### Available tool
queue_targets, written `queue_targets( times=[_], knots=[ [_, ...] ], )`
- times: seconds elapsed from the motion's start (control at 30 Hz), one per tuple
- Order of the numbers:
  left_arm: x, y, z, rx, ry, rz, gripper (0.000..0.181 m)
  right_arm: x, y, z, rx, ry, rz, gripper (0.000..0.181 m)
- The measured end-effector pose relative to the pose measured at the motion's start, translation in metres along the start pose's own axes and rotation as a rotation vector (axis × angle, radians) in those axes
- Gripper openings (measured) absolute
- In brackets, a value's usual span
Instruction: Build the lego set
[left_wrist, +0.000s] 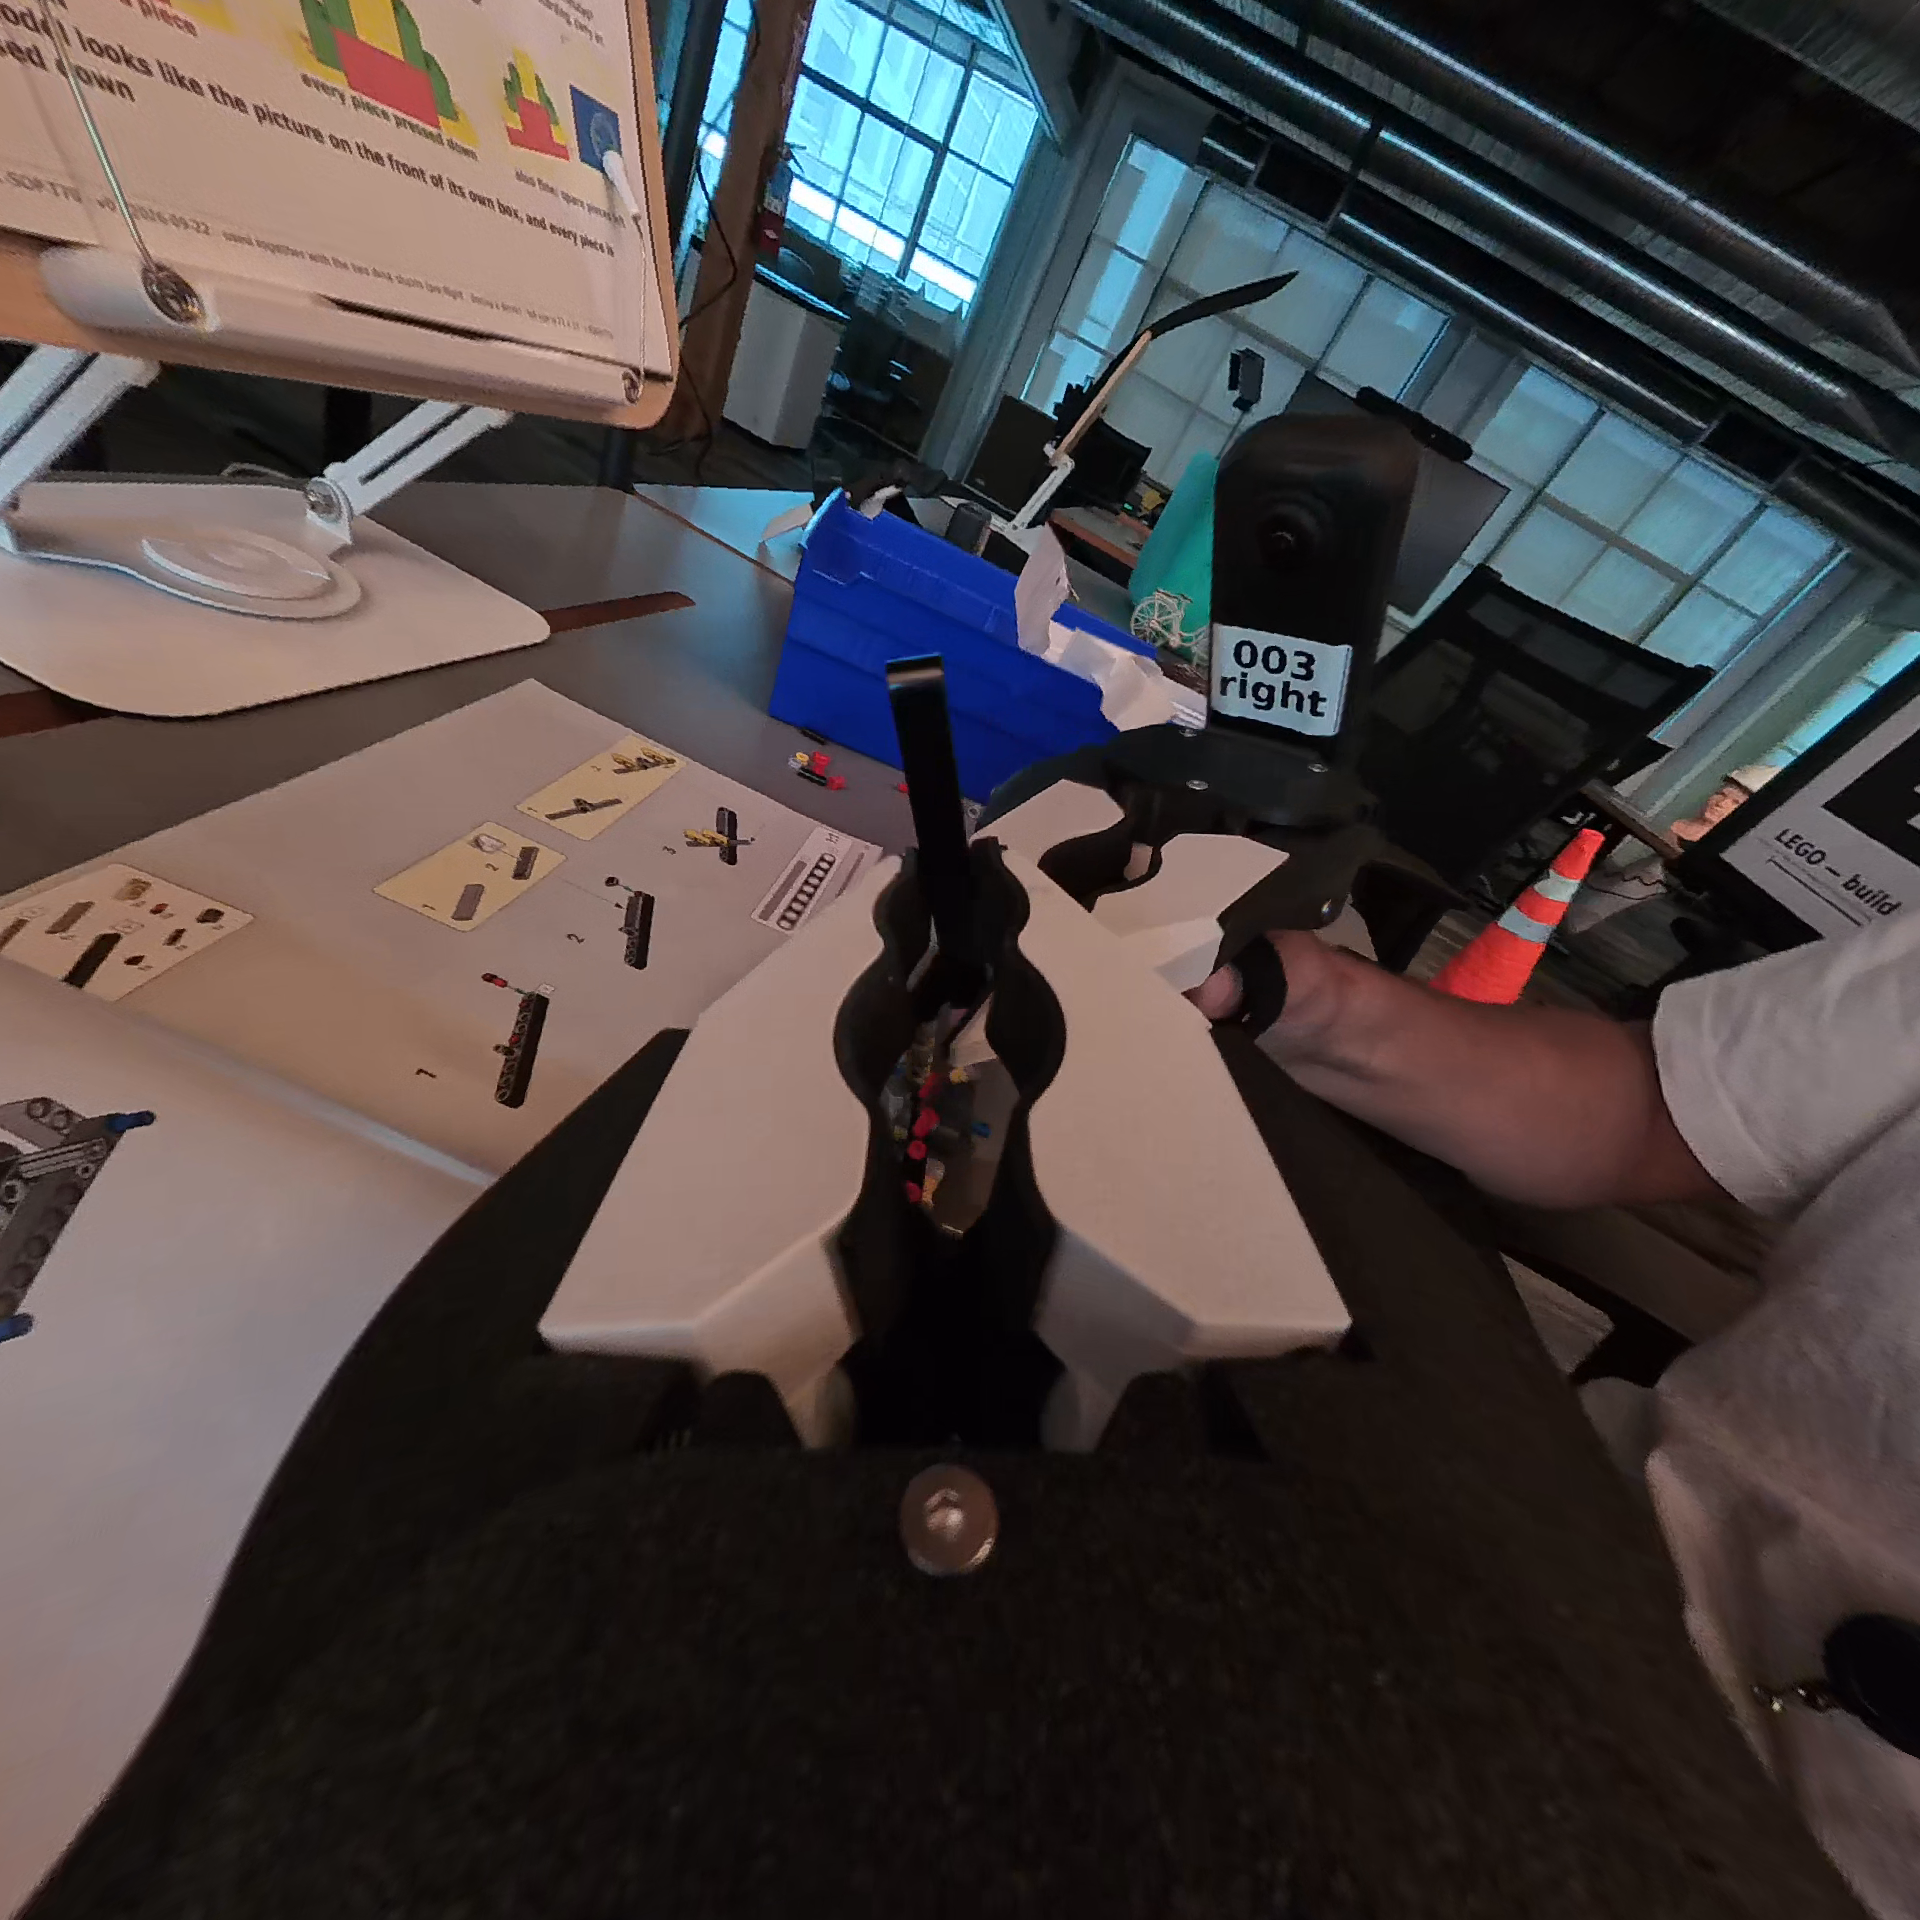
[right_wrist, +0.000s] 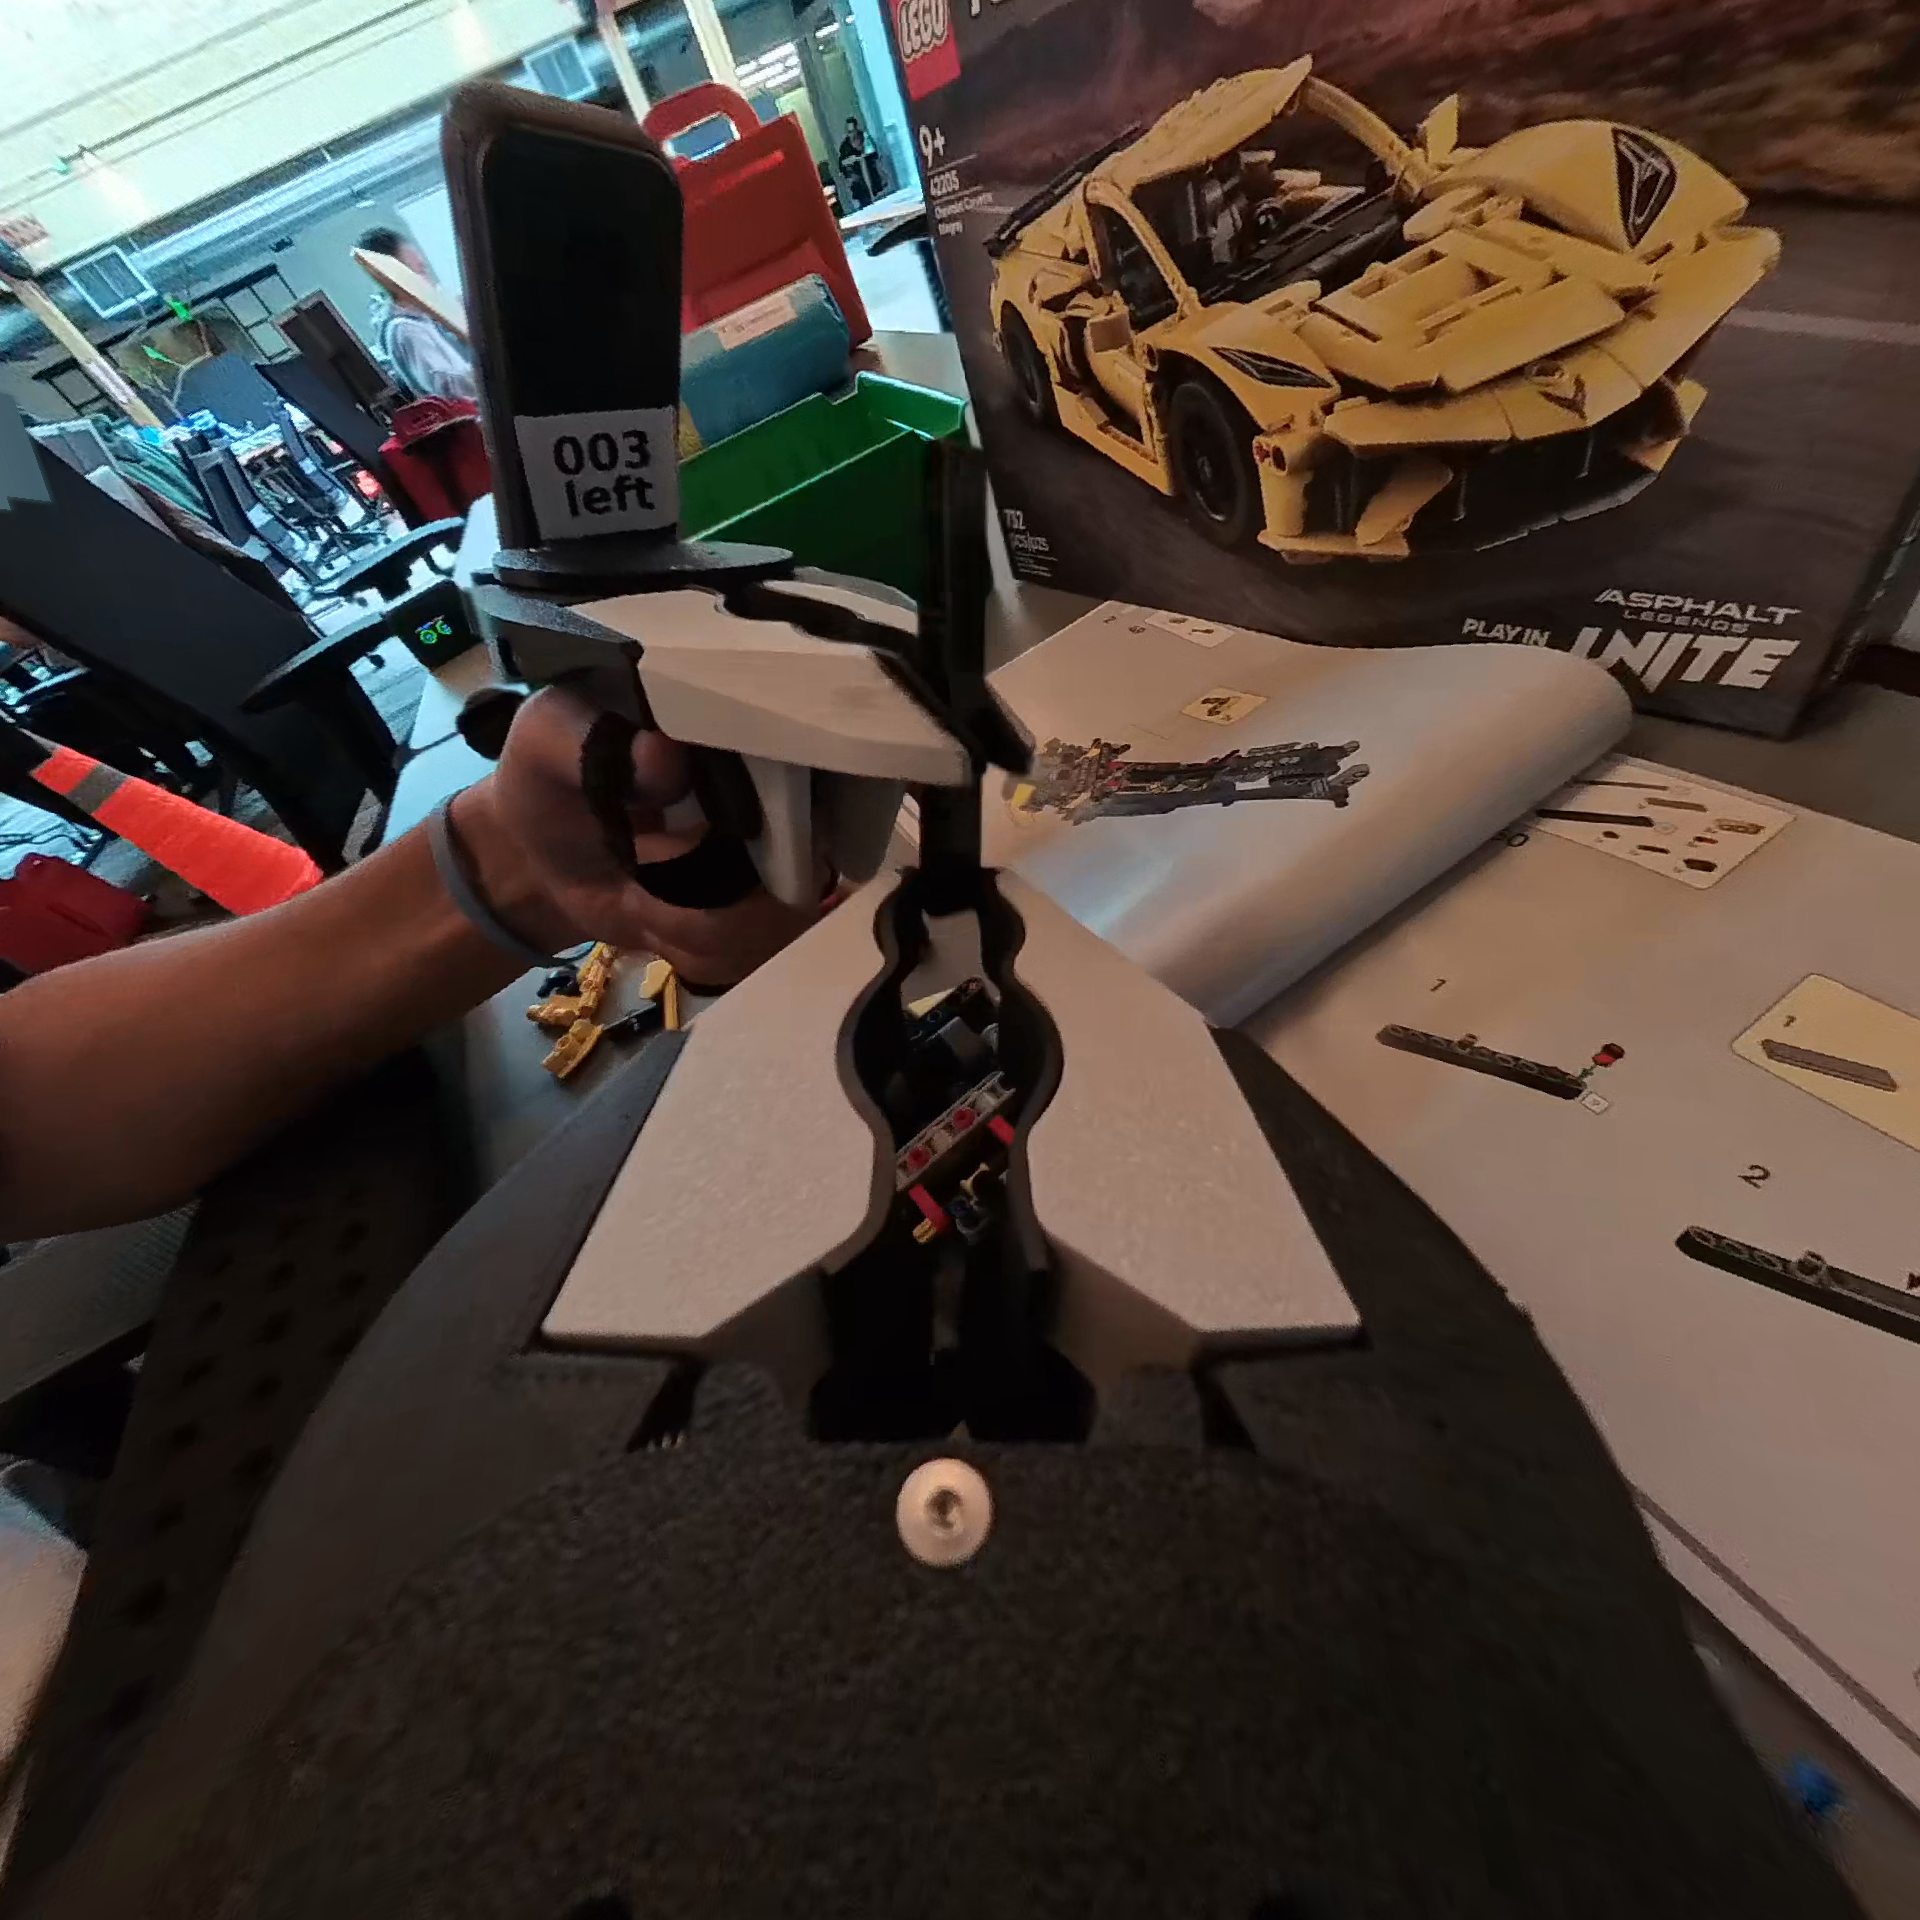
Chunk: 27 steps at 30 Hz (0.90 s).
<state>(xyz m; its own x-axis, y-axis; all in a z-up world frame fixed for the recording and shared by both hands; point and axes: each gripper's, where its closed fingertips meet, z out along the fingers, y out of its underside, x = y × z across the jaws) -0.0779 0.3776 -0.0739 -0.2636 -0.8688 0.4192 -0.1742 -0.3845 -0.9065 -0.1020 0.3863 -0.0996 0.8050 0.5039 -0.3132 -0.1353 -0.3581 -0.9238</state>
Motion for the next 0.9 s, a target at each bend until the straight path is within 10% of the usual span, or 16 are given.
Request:
queue_targets(
  times=[0.47, 0.9],
  knots=[
    [-0.101, -0.010, -0.057, 0.030, -0.547, -0.070, 0.007, 0.081, 0.005, -0.042, -0.096, 0.349, -0.220, 0.023],
    [-0.097, 0.007, -0.039, -0.038, -0.481, -0.116, 0.007, 0.092, 0.031, -0.045, -0.282, 0.432, -0.241, 0.014]
  ],
)
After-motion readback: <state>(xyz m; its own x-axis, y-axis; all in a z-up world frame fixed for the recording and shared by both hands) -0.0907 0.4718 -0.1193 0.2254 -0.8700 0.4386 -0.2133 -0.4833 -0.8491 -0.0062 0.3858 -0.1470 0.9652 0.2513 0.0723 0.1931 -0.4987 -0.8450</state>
